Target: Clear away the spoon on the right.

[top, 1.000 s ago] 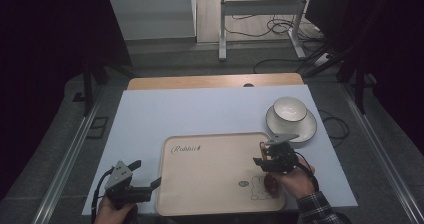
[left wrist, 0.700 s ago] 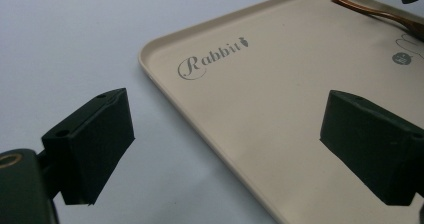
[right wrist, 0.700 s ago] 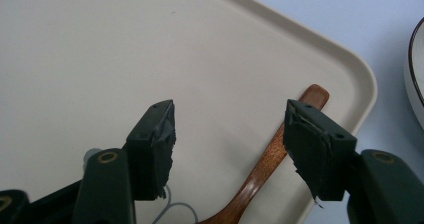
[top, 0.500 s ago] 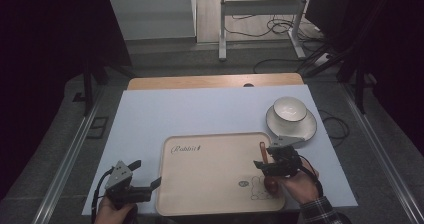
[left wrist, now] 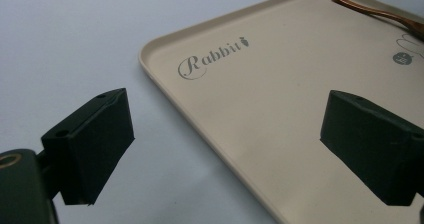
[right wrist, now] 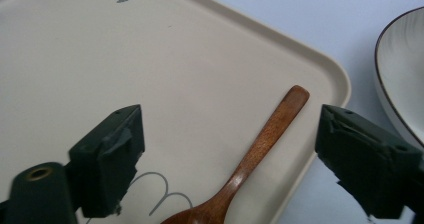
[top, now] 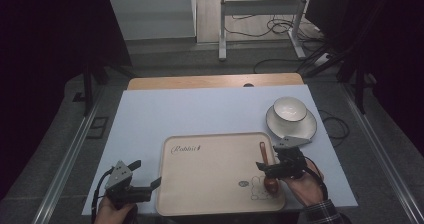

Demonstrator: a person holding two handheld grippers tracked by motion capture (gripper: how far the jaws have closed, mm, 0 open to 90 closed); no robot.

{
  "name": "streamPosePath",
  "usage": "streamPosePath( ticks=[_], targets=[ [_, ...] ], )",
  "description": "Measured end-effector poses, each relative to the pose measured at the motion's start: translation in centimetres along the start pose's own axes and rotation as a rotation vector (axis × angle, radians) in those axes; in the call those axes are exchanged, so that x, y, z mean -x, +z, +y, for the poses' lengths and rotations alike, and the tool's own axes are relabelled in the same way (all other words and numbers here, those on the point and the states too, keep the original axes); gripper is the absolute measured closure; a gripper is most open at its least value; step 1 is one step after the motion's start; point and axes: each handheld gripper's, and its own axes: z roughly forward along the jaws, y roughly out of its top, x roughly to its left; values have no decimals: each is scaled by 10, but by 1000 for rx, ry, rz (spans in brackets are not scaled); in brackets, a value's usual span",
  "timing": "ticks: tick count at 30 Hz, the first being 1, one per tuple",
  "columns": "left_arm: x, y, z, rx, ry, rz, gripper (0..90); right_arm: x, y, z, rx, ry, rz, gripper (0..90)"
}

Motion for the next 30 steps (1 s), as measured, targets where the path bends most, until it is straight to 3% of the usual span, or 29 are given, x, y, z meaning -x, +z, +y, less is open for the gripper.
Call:
streamPosePath(
  ticks=[10, 30],
  targets=[
    [0, 0, 0, -1, -1, 0, 66, -2, -12, -5, 24, -18, 5, 4],
    [0, 0, 0, -1, 0, 2, 66, 0, -36, -24, 46, 22, -34, 0]
  ],
)
